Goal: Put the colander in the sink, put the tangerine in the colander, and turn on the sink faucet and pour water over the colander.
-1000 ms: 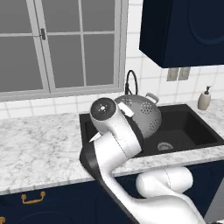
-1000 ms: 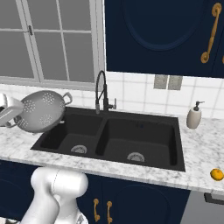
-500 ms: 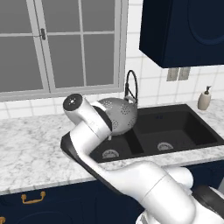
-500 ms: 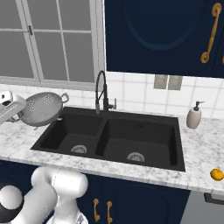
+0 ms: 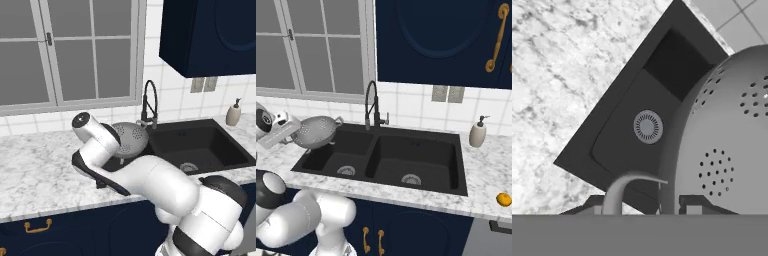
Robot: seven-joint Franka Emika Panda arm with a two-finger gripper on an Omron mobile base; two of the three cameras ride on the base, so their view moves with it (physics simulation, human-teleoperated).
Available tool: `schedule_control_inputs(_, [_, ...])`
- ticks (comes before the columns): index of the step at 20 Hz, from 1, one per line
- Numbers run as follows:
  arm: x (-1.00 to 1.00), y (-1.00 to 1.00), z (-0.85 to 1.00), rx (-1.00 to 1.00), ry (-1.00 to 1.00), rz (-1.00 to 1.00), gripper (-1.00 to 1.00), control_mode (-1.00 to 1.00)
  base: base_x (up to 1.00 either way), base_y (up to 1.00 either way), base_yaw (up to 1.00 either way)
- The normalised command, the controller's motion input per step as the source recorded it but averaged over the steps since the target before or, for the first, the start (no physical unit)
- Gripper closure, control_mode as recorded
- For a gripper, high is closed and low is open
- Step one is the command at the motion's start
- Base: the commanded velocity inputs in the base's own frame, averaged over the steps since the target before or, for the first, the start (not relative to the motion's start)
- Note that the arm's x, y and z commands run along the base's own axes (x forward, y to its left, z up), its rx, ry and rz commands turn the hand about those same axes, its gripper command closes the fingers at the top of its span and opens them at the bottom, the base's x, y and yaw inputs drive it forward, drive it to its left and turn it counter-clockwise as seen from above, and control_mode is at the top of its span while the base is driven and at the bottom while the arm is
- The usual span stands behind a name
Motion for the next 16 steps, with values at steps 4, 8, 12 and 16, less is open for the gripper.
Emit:
schedule_control_inputs(4, [0.47, 0.0, -0.68, -0.01, 0.07, 0.0, 1.0, -1.0, 0.0, 0.0, 0.0])
schedule_control_inputs(8, [0.46, 0.0, -0.58, 0.0, 0.08, 0.0, 1.0, -1.0, 0.0, 0.0, 0.0])
schedule_control_inputs(12, [0.33, -0.04, -0.44, 0.0, 0.07, 0.0, 1.0, -1.0, 0.0, 0.0, 0.0])
schedule_control_inputs(16, [0.25, -0.09, -0.34, 0.0, 0.03, 0.0, 1.0, -1.0, 0.0, 0.0, 0.0])
